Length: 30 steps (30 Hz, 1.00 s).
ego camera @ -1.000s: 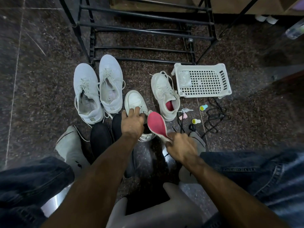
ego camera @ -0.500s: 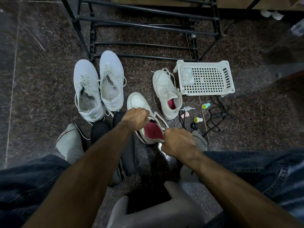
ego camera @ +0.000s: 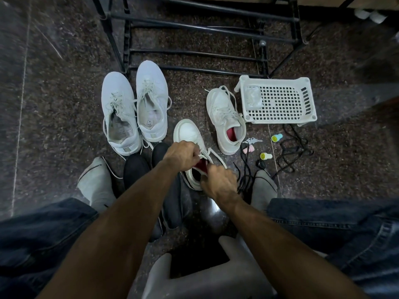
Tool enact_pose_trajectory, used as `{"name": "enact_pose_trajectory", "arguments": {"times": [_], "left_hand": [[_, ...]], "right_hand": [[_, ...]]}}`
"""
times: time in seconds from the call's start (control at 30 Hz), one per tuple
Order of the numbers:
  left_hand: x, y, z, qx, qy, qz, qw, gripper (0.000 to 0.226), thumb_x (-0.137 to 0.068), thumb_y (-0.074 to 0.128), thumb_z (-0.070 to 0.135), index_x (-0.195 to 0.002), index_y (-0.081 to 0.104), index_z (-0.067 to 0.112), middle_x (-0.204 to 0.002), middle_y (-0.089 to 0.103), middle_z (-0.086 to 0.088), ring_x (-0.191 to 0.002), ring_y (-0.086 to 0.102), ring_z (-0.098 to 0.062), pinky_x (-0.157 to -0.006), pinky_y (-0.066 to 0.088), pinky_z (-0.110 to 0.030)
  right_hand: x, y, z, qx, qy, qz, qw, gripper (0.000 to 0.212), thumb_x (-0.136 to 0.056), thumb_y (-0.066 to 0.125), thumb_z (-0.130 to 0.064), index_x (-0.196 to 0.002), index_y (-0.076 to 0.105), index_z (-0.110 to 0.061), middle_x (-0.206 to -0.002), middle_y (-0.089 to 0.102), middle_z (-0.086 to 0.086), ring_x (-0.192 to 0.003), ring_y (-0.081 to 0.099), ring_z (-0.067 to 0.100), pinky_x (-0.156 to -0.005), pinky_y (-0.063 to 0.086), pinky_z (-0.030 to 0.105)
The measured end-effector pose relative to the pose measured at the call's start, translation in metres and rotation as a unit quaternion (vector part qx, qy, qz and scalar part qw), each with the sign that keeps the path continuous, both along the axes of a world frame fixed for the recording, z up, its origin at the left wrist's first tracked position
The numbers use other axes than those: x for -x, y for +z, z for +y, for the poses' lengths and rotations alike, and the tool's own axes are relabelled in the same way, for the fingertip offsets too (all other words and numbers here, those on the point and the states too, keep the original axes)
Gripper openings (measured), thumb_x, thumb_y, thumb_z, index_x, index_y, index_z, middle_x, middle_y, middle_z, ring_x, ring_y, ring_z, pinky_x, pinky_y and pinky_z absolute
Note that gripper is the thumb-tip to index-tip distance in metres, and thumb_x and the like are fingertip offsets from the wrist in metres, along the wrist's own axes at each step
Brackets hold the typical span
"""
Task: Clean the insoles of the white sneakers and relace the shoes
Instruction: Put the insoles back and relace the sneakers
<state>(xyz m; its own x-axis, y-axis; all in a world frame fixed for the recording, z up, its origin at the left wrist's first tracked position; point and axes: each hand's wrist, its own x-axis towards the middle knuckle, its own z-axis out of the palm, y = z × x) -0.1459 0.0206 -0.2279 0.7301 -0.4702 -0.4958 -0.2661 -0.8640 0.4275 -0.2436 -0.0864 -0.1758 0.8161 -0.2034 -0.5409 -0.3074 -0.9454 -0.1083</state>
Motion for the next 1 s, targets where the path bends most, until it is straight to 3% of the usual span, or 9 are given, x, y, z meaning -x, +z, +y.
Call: {"name": "enact_pose_trajectory", "arguments": {"times": [0.27,0.47,0.73,1.0], "left_hand": [[0.002,-0.001,-0.001,0.009,0.025,0.005,1.000,0.016,-0.086,0.058,0.029,-0.096,0.071,0.026,-0.106,0.071,-0.002,-0.097,0.063,-0.026,-0.084,0.049,-0.035],[0.005,0.002,-0.005,0.010,0.034,0.028,0.999,0.014,-0.086,0.061,0.030,-0.094,0.072,0.028,-0.104,0.071,0.001,-0.096,0.064,-0.023,-0.082,0.049,-0.031],[0.016,0.002,-0.005,0.015,0.059,0.049,0.997,0.011,-0.086,0.062,0.030,-0.089,0.072,0.027,-0.098,0.072,0.002,-0.092,0.065,-0.021,-0.081,0.050,-0.031],[0.021,-0.003,-0.005,0.024,0.071,0.046,0.996,0.009,-0.084,0.062,0.028,-0.085,0.071,0.026,-0.097,0.072,0.000,-0.092,0.065,-0.024,-0.078,0.047,-0.029]], "right_hand": [[-0.007,-0.016,0.006,0.006,-0.017,-0.027,0.999,0.030,-0.086,0.058,-0.033,-0.110,0.060,-0.015,-0.108,0.067,0.010,-0.099,0.066,0.032,-0.076,0.049,0.034],[0.029,-0.016,-0.001,0.002,-0.045,-0.052,0.998,0.056,-0.084,0.061,-0.046,-0.124,0.036,-0.015,-0.121,0.047,0.005,-0.107,0.057,0.028,-0.073,0.051,0.040],[0.040,-0.027,0.004,-0.077,-0.155,-0.086,0.981,0.048,-0.086,0.061,-0.039,-0.126,0.048,-0.016,-0.122,0.050,0.006,-0.105,0.058,0.032,-0.083,0.047,0.040],[0.023,-0.045,0.022,-0.046,-0.165,-0.116,0.978,0.038,-0.086,0.062,-0.037,-0.114,0.053,-0.013,-0.120,0.052,0.007,-0.100,0.062,0.032,-0.075,0.049,0.040]]}}
